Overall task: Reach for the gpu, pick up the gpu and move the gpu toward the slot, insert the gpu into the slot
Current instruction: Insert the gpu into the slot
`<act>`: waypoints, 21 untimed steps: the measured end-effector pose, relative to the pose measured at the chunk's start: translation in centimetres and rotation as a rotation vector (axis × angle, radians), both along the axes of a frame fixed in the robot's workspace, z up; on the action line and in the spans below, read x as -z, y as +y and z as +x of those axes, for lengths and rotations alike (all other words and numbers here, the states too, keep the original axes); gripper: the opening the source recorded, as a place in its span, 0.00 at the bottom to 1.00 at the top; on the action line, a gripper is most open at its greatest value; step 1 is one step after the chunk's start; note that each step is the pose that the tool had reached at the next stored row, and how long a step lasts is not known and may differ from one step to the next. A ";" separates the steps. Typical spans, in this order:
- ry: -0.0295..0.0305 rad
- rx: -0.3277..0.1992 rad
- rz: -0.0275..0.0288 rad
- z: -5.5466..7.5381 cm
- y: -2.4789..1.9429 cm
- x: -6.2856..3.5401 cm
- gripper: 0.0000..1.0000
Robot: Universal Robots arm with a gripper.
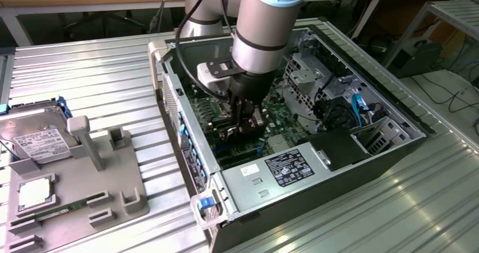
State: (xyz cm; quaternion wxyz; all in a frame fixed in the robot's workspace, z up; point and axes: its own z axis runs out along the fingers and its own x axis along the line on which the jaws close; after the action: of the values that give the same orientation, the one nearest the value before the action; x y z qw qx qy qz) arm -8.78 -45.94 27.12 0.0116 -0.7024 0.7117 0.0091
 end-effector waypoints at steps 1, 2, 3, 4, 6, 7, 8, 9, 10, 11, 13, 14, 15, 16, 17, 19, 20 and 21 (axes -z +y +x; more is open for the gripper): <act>-0.0005 0.000 -0.0003 0.0 0.00 -0.37 0.35; -0.0025 0.000 -0.0002 0.0 0.02 -0.87 0.35; -0.0037 0.000 -0.0002 0.0 0.03 -1.04 0.35; -0.0046 0.000 -0.0005 0.0 0.04 -1.23 0.35; -0.0062 0.000 -0.0007 0.0 0.06 -1.57 0.35; -0.0069 0.000 -0.0007 0.0 0.07 -1.63 0.35; -0.0071 0.000 -0.0001 0.0 0.07 -1.62 0.35; -0.0071 0.000 0.0007 0.0 0.07 -1.63 0.33; -0.0070 0.000 0.0014 0.0 0.07 -1.63 0.33; -0.0069 0.000 0.0021 0.0 0.07 -1.64 0.26; -0.0070 0.000 0.0038 0.0 0.07 -1.63 0.14; -0.0069 0.000 0.0045 0.0 0.07 -1.64 0.14; -0.0070 0.000 0.0055 0.0 0.07 -1.64 0.11; -0.0069 0.000 0.0062 0.0 0.07 -1.64 0.11; -0.0070 0.000 0.0070 0.0 0.07 -1.64 0.11; -0.0070 0.000 0.0085 0.0 0.07 -1.63 0.11; -0.0070 0.000 0.0092 0.0 0.07 -1.63 0.11; -0.0069 0.000 0.0101 0.0 0.07 -1.64 0.11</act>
State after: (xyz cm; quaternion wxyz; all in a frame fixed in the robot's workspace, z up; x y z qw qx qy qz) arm -8.78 -45.87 28.75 0.0176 -0.7023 0.7116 0.0103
